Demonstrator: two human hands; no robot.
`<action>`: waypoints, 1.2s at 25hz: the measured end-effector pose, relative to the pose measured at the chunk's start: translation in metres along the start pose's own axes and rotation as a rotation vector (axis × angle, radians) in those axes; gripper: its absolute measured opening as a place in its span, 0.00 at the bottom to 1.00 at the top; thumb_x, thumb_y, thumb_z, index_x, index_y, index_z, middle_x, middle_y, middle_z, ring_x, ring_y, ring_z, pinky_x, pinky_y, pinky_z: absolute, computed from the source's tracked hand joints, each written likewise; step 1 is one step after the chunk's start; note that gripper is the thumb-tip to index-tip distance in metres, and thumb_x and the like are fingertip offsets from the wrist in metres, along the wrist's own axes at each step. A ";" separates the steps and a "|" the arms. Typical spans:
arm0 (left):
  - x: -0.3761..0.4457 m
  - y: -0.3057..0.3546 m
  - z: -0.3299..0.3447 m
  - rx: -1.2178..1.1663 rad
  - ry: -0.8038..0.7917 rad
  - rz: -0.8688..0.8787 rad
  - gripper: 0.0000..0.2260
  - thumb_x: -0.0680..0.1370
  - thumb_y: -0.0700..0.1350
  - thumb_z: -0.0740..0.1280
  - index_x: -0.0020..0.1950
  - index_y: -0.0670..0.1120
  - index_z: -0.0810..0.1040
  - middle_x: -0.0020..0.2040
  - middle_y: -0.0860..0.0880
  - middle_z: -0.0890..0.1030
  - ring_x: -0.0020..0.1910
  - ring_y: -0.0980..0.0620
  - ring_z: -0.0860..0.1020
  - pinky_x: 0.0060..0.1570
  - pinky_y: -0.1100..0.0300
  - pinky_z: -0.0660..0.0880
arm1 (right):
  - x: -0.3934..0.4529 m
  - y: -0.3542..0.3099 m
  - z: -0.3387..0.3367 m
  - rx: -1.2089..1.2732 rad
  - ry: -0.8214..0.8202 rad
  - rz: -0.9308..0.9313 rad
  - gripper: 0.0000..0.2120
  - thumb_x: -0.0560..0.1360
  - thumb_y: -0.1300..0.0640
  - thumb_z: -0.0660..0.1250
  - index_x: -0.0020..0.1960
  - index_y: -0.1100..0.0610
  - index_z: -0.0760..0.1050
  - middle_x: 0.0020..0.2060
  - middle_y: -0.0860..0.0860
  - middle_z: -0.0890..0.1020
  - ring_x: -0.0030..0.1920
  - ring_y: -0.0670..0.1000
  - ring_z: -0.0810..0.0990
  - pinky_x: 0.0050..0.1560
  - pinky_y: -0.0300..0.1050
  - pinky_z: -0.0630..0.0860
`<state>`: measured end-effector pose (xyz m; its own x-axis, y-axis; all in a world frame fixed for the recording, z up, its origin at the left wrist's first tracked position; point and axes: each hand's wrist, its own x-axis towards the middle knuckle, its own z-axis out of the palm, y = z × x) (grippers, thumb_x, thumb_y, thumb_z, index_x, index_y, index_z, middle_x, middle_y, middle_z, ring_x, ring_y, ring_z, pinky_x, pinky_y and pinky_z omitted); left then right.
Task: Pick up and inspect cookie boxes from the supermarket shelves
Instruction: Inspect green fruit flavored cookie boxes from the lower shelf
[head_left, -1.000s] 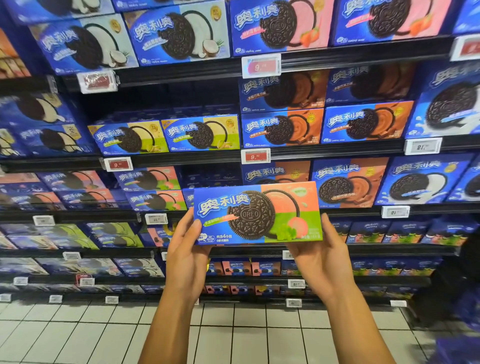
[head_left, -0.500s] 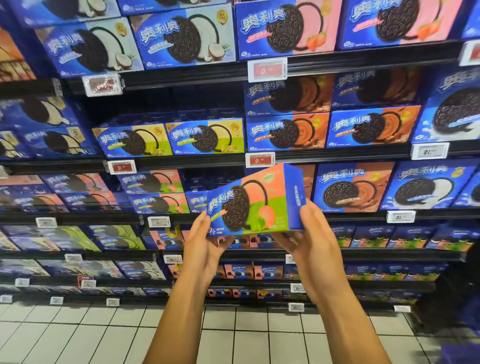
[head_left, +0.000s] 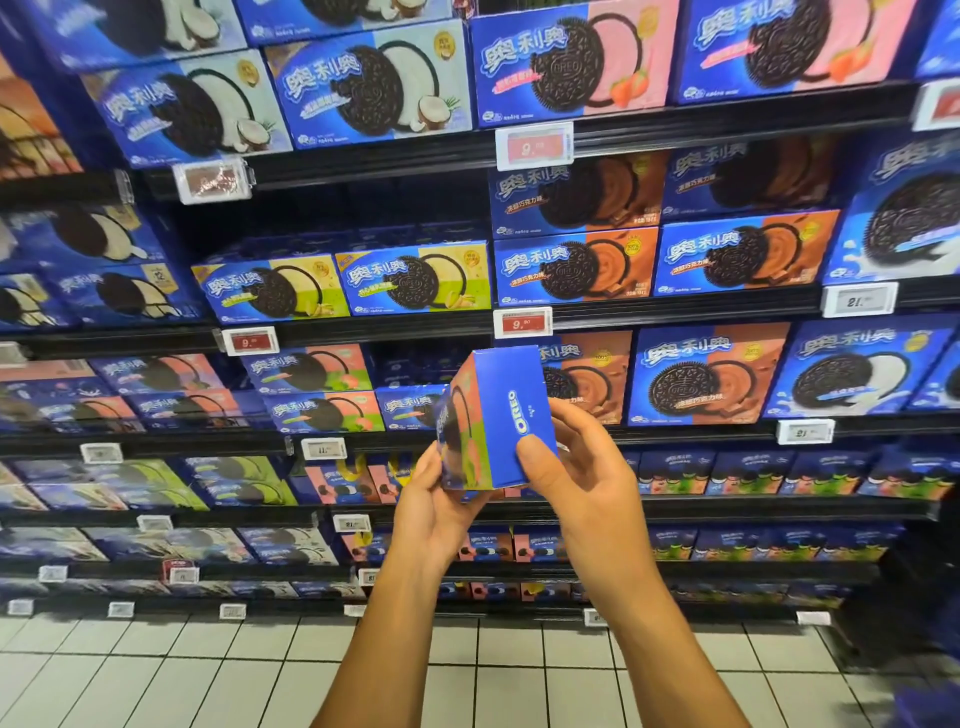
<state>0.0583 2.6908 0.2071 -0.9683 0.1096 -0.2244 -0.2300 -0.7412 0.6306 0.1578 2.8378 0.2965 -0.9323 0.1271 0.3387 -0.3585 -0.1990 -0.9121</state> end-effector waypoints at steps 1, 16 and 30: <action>-0.002 0.002 0.000 0.009 0.012 0.012 0.16 0.84 0.45 0.56 0.69 0.46 0.74 0.64 0.40 0.80 0.60 0.42 0.80 0.60 0.39 0.74 | 0.001 0.000 -0.003 0.023 0.012 0.021 0.17 0.74 0.45 0.72 0.61 0.45 0.77 0.56 0.46 0.84 0.58 0.47 0.83 0.53 0.42 0.81; -0.067 0.043 0.036 0.266 -0.104 0.408 0.17 0.73 0.42 0.70 0.62 0.47 0.79 0.55 0.48 0.85 0.49 0.52 0.83 0.42 0.60 0.80 | 0.008 0.032 -0.060 0.716 0.257 0.356 0.17 0.79 0.46 0.58 0.50 0.52 0.84 0.51 0.58 0.84 0.49 0.57 0.83 0.56 0.57 0.79; -0.080 0.043 0.027 0.296 -0.193 0.502 0.20 0.71 0.38 0.72 0.63 0.46 0.78 0.55 0.50 0.84 0.56 0.52 0.81 0.52 0.58 0.80 | 0.000 0.035 -0.058 0.833 0.253 0.348 0.15 0.77 0.48 0.61 0.51 0.52 0.85 0.52 0.57 0.84 0.49 0.55 0.84 0.49 0.52 0.82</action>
<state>0.1238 2.6684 0.2721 -0.9593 -0.0670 0.2745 0.2682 -0.5212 0.8102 0.1475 2.8873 0.2509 -0.9905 0.1173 -0.0719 -0.0714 -0.8849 -0.4603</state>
